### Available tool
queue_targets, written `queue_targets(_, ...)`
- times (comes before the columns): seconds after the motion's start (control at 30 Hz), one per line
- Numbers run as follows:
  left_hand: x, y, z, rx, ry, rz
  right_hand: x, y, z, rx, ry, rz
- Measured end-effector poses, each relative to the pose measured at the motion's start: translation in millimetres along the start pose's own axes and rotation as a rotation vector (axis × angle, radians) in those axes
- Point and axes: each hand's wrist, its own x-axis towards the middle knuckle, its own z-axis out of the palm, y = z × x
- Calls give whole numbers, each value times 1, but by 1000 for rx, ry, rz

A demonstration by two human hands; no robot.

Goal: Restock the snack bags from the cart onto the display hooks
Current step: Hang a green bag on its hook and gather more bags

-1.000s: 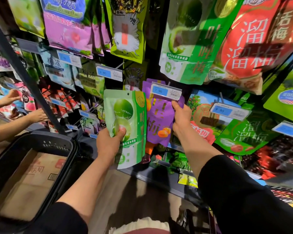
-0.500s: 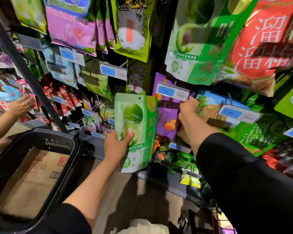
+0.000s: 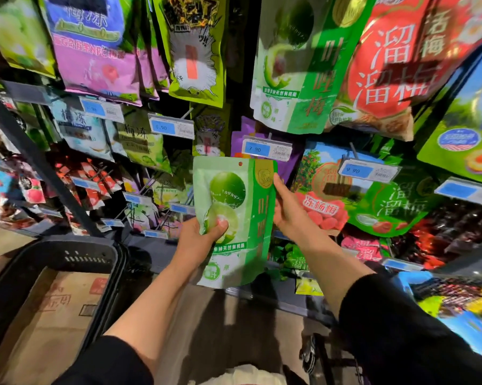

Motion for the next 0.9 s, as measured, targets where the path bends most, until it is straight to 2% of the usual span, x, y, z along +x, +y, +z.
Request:
queue_targets(0.1,-7,12,14,5,-94,42,-27,-26,-4,98,-15,-87)
queue_targets(0.23,-14,37,34,-47,-215,54,-63,-72,-7,10,5,-237)
queue_targets(0.37,3,76,43,-69,-282,152,-80,-124,4,-65,120,-419)
queue_targets(0.6,46,165,36,52,-80,541,-81,-201,45,-26,237,-615)
queue_targets(0.73,60,218,31,392,103,890,-68,-224,61,-71,282,-646)
queue_targets(0.83,69,255,34,593,118,1105,-53,-235,65,-59,313,-635)
queue_targets(0.9,79,269,39,706,86,1135,-45,-241,66,-24,306,-617)
